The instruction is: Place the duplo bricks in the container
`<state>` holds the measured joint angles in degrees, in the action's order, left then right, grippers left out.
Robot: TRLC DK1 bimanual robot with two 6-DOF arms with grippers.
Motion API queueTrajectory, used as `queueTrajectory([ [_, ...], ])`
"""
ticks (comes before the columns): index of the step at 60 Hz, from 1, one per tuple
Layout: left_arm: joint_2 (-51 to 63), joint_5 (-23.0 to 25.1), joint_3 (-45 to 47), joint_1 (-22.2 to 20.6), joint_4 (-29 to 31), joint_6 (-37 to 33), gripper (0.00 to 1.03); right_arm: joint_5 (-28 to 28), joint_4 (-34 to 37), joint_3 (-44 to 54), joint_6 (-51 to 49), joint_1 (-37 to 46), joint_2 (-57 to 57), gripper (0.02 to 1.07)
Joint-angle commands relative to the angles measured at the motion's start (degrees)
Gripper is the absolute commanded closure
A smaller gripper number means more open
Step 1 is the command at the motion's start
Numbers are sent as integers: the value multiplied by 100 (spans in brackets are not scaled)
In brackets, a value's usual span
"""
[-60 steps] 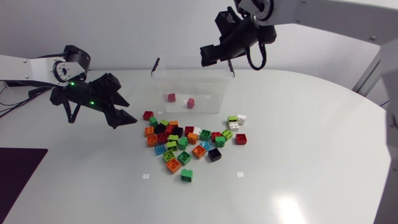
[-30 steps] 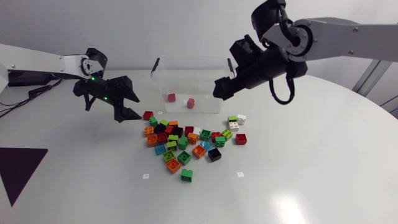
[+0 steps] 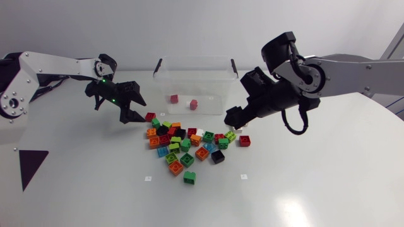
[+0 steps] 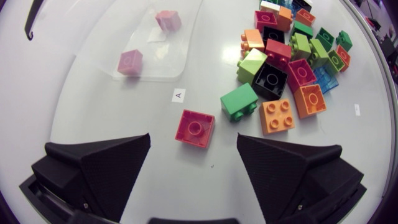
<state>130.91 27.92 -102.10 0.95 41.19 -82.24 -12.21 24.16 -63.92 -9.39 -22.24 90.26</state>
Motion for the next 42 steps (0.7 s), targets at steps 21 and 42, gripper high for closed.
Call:
queueTrajectory([
  [21, 778, 47, -1004, -139, 706, -513, 13, 8, -166, 881, 236, 115, -351, 11],
  [42, 901, 47, -1004, -183, 1075, -829, 57, 175, -140, 1215, 578, 211, -430, 11],
])
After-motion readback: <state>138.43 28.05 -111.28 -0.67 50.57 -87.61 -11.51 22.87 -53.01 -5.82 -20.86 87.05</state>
